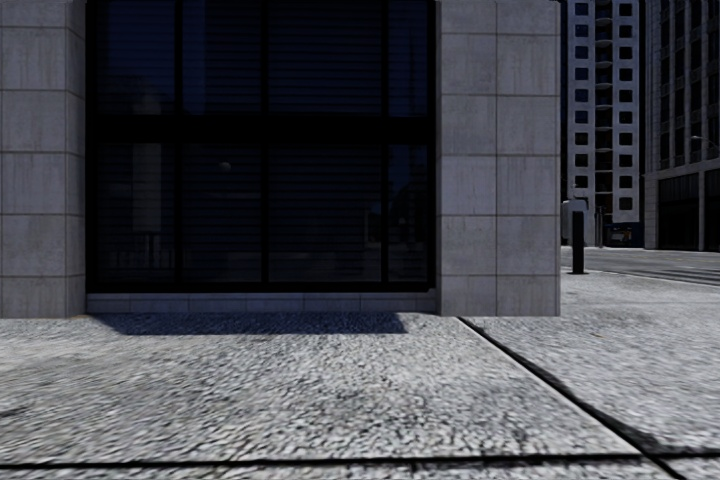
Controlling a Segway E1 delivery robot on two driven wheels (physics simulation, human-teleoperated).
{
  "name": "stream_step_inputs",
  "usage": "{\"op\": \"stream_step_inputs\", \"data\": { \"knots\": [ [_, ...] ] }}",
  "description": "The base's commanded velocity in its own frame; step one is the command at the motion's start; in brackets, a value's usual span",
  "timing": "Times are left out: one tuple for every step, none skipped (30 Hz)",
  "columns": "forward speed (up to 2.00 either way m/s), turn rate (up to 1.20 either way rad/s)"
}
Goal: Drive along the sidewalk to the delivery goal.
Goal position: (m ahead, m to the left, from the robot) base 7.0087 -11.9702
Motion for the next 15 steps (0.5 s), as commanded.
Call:
{"op": "stream_step_inputs", "data": {
  "knots": [
    [0.84,-0.27],
    [0.83,-0.32],
    [0.83,-0.39],
    [0.83,-0.5],
    [0.83,-0.55],
    [0.83,-0.57],
    [0.83,-0.57],
    [0.83,-0.57],
    [0.83,-0.57],
    [0.83,-0.57],
    [0.83,-0.57],
    [0.83,-0.57],
    [0.83,-0.57],
    [0.83,-0.57],
    [0.83,-0.57]
  ]
}}
